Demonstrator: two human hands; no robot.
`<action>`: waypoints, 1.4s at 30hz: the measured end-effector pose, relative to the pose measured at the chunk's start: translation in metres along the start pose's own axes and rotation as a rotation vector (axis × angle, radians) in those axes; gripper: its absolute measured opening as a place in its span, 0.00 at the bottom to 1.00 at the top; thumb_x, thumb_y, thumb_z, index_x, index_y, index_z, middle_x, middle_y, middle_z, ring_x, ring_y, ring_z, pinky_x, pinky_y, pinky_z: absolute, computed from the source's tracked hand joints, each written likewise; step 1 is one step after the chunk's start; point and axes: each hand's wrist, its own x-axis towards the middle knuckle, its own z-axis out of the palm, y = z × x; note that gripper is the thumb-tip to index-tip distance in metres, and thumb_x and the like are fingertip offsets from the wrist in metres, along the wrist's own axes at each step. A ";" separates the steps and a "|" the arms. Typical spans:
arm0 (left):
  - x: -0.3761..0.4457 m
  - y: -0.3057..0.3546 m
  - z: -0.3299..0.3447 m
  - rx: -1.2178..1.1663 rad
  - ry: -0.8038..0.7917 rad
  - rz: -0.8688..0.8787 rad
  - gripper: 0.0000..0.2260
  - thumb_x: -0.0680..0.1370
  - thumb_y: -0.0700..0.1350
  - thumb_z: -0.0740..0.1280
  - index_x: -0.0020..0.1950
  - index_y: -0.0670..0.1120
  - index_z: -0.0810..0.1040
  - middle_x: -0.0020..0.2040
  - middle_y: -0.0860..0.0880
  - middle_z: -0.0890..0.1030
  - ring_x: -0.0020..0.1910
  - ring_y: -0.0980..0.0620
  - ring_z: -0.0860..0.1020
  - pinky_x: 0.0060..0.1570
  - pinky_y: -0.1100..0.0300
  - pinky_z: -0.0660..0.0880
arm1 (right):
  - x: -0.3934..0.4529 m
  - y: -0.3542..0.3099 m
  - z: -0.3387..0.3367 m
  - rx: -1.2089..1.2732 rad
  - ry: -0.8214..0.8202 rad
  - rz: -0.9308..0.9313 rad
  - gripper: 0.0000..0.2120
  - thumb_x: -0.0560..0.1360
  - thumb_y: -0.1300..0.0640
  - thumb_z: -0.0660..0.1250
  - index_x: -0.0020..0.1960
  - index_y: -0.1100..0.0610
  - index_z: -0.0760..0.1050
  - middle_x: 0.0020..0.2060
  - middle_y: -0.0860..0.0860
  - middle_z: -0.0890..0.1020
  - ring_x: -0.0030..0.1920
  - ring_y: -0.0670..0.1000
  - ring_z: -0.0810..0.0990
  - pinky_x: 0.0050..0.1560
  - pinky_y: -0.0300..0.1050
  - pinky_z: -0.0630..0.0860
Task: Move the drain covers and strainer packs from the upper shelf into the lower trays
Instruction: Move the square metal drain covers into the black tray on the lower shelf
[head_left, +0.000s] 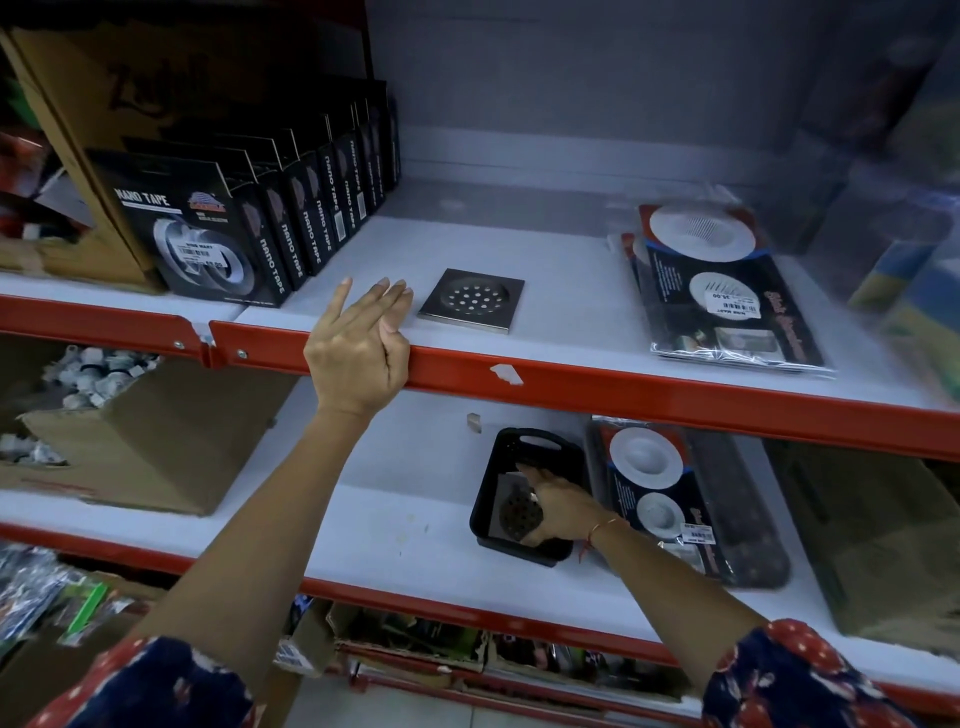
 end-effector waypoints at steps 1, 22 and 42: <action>0.000 0.000 0.000 -0.001 0.006 0.001 0.19 0.77 0.37 0.53 0.53 0.41 0.84 0.53 0.45 0.85 0.56 0.48 0.83 0.64 0.46 0.73 | -0.002 -0.001 -0.003 -0.006 0.003 -0.005 0.53 0.62 0.48 0.78 0.77 0.52 0.49 0.75 0.54 0.61 0.73 0.56 0.64 0.70 0.50 0.66; 0.005 0.006 -0.013 0.060 -0.130 -0.015 0.20 0.79 0.40 0.51 0.54 0.41 0.84 0.53 0.45 0.85 0.54 0.51 0.83 0.65 0.51 0.73 | -0.110 -0.143 -0.159 0.328 0.791 -0.709 0.07 0.73 0.59 0.71 0.49 0.58 0.85 0.43 0.48 0.86 0.42 0.38 0.82 0.49 0.33 0.78; 0.003 0.003 -0.005 0.005 -0.019 -0.007 0.20 0.79 0.39 0.51 0.55 0.40 0.83 0.54 0.44 0.84 0.54 0.49 0.83 0.63 0.48 0.74 | -0.024 -0.112 -0.224 0.226 0.393 -0.128 0.46 0.61 0.42 0.77 0.73 0.54 0.63 0.68 0.50 0.74 0.67 0.51 0.72 0.66 0.40 0.67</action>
